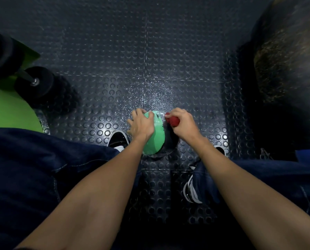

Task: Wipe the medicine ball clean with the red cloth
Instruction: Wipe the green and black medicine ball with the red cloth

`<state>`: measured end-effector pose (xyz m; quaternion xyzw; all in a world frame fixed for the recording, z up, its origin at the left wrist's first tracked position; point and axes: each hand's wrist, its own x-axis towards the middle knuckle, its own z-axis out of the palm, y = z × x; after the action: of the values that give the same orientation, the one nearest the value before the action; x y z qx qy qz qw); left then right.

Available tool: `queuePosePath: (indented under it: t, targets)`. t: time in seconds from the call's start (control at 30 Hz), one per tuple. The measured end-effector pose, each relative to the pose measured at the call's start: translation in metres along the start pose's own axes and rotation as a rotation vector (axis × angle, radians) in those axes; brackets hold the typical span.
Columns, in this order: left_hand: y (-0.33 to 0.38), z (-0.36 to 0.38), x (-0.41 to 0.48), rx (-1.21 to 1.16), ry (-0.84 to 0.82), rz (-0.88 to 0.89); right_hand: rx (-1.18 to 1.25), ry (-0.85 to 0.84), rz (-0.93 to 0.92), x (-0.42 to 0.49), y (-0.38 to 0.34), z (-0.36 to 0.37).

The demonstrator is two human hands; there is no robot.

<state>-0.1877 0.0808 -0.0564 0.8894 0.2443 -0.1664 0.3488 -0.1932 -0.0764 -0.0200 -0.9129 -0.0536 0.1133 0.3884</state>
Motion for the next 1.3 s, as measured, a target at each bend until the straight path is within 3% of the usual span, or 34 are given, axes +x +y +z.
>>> queuePosePath:
  t: [0.1,0.2,0.3,0.43,0.53,0.63,0.73,0.87,0.97,1.07,1.17,1.3]
  targets:
    - [0.003,-0.001,0.007,-0.005,-0.014,-0.027,-0.025,-0.067,-0.085,0.0,-0.001,0.004]
    - [0.006,-0.002,0.012,-0.014,-0.032,-0.042,0.001,0.043,0.035,0.008,-0.003,0.007]
    - [0.006,-0.003,0.015,-0.018,-0.038,-0.064,-0.044,-0.028,-0.081,0.007,-0.005,0.008]
    - [0.005,-0.006,0.014,-0.02,-0.056,-0.067,-0.016,0.041,0.024,0.008,-0.003,0.006]
    - [0.004,-0.007,0.014,-0.032,-0.046,-0.075,-0.043,-0.021,-0.097,0.002,-0.006,0.011]
    - [0.004,-0.007,0.012,-0.035,-0.047,-0.082,0.064,0.13,0.111,0.005,-0.004,0.013]
    - [0.004,-0.005,0.011,-0.028,-0.029,-0.087,-0.015,0.048,-0.015,0.001,-0.007,0.018]
    - [0.0,-0.003,0.011,-0.023,-0.031,-0.075,0.101,0.186,0.184,0.0,-0.009,0.018]
    - [-0.002,-0.004,0.009,-0.043,-0.018,-0.058,0.06,0.068,0.054,-0.01,-0.011,0.02]
    - [-0.011,-0.006,0.012,-0.09,-0.014,-0.058,0.162,0.158,0.17,-0.015,0.0,0.019]
    - [-0.022,-0.004,0.013,-0.133,0.006,-0.044,0.12,0.12,0.111,-0.023,0.004,0.027]
    - [-0.029,-0.006,0.007,-0.178,0.024,-0.016,0.24,0.208,0.223,-0.021,-0.001,0.027]
